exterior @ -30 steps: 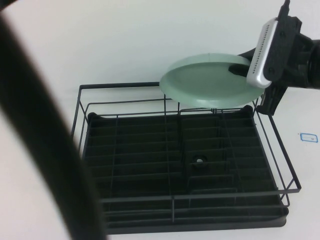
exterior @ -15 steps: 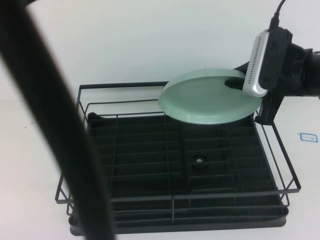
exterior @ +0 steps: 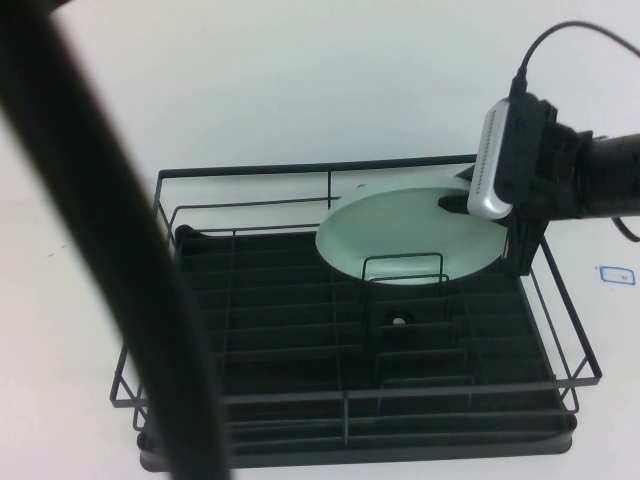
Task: Place plate on rack
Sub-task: Place the plate on the rack
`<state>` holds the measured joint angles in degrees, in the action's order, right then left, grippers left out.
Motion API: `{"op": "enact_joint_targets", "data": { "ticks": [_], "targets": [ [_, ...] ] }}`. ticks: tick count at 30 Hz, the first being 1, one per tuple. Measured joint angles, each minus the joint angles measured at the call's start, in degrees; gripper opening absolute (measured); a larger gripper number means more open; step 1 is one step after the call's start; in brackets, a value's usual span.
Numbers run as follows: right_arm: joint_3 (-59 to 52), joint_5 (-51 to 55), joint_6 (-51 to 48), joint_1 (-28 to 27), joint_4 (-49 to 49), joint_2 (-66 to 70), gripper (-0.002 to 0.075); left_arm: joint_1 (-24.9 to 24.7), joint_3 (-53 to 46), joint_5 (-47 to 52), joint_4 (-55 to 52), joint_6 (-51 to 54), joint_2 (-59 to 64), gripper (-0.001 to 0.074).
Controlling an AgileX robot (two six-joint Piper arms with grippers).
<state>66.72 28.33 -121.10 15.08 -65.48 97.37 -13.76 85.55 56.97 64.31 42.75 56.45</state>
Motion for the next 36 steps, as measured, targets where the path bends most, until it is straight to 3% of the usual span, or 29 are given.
{"op": "enact_joint_targets", "data": {
  "ticks": [12,22,36],
  "targets": [
    [0.0,0.0,-3.85,0.0,0.24,1.52,0.0125,0.0,0.0,0.0,-0.77,0.0,0.0,0.0624],
    [0.0,0.0,-4.24,0.0,-1.96,1.52,0.0339,0.0,0.0,0.0,-1.72,0.0,0.0,0.0608],
    [0.0,3.35,-1.56,0.0,-6.54,-10.31,0.0358,0.0,0.0,-3.18,-12.23,2.33,-0.09,0.0596]
  ]
}}
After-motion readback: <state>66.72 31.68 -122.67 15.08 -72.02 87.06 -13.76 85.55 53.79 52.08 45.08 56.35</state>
